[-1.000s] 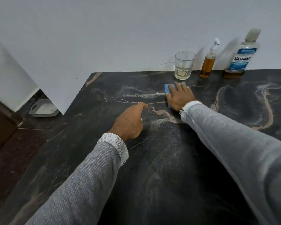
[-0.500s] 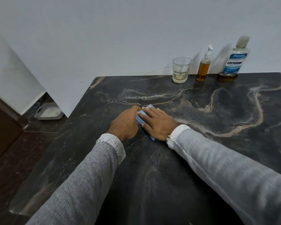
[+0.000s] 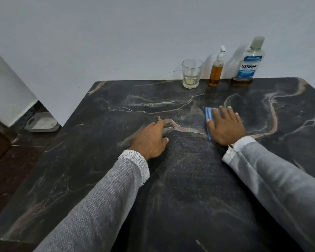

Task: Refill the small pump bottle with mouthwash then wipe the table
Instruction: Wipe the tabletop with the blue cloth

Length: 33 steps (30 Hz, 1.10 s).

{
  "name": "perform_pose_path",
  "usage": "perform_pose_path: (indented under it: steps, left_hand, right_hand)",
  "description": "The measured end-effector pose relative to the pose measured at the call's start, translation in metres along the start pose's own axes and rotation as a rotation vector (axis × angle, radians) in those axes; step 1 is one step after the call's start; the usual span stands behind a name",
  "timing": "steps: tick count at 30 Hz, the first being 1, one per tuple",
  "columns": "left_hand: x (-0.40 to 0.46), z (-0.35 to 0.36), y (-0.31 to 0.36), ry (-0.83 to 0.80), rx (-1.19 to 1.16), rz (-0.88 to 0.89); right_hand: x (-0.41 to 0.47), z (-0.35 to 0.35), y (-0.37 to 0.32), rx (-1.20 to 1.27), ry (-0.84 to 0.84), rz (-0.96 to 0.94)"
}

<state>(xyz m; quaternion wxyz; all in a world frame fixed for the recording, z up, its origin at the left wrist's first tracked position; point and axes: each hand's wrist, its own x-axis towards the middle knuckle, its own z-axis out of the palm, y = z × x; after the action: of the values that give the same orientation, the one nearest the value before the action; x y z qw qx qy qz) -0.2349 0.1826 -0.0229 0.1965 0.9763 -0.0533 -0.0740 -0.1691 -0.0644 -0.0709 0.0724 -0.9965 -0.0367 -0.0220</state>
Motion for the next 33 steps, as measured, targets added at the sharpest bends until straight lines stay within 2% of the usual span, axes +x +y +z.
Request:
perform_pose_path:
  steps: [3,6,10,16,26,33]
  left_hand:
    - [0.012,0.003,0.002,0.000,0.023,-0.007]
    - [0.024,0.001,0.000,-0.058,0.069,0.010]
    - [0.039,-0.007,0.002,-0.161,0.099,0.007]
    - [0.048,-0.007,0.004,-0.181,0.149,-0.026]
    - [0.041,-0.006,0.008,-0.158,0.113,-0.066]
    - [0.019,-0.007,-0.009,-0.084,0.057,-0.006]
  right_hand:
    - [0.039,-0.001,-0.007,0.027,-0.010,0.099]
    - [0.073,0.002,-0.021,0.027,-0.052,0.105]
    - [0.106,0.010,-0.049,0.022,-0.034,0.013]
    - [0.131,0.023,-0.096,0.016,-0.061,-0.163]
    - [0.073,0.021,-0.124,0.055,-0.068,-0.298]
    - [0.001,0.018,-0.095,0.155,-0.058,-0.279]
